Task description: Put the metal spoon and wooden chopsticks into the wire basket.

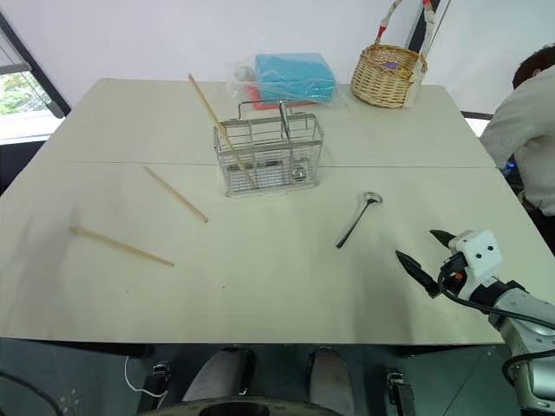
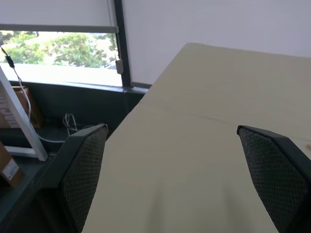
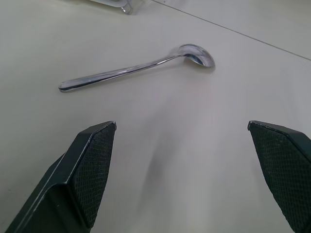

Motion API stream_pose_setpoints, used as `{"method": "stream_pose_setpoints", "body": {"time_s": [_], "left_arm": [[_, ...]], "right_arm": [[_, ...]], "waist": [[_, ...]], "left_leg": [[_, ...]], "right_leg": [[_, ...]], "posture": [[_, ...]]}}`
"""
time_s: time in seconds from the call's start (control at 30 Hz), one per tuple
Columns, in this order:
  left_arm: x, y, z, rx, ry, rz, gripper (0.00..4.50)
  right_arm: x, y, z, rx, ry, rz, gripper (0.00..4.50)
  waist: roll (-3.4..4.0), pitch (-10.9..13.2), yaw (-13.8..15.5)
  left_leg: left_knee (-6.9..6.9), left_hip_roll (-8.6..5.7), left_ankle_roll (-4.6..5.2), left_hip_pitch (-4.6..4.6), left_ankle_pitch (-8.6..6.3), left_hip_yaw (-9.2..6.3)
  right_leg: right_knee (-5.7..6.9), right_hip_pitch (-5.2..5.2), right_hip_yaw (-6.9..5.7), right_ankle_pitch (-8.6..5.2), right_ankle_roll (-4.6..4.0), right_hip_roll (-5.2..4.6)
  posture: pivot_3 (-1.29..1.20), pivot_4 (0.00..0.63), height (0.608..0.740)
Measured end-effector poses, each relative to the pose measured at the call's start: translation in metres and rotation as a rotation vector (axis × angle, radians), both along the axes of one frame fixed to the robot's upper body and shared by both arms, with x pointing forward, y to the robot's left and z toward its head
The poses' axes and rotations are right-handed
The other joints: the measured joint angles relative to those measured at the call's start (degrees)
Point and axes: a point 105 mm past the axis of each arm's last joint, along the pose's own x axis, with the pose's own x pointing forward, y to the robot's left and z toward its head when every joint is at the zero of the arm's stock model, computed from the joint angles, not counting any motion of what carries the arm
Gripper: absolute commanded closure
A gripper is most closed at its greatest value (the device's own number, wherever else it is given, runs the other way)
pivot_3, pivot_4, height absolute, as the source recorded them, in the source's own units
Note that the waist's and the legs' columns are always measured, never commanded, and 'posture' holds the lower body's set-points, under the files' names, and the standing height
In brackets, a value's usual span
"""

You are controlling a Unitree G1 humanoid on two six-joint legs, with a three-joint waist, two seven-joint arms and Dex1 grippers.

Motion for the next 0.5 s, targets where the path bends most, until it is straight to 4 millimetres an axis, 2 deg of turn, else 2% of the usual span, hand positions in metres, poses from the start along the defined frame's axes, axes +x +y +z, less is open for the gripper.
{"method": "stream_pose_setpoints", "body": {"time_s": [0.3,0.5], "left_arm": [[0.0036,-0.0009,0.0066,0.026,0.001,-0.01,0.0],[0.0063,-0.0037,0.0043,0.03,0.014,-0.023,0.0]], "right_arm": [[0.0006,-0.0004,0.0003,0.001,-0.005,-0.01,0.02],[0.0028,0.0003,0.0029,0.001,-0.017,-0.007,0.02]], "waist": [[0.0,0.0,-0.01],[-0.01,0.0,0.01]], "left_leg": [[0.01,0.0,0.0,0.02,0.0,0.0],[0.02,0.0,0.0,0.02,0.0,0.0]], "right_leg": [[0.05,0.0,0.0,0.0,0.0,0.0],[0.11,-0.01,0.0,0.0,0.0,0.0]], "posture": [[0.0,0.15,0.661],[0.0,0.15,0.661]]}}
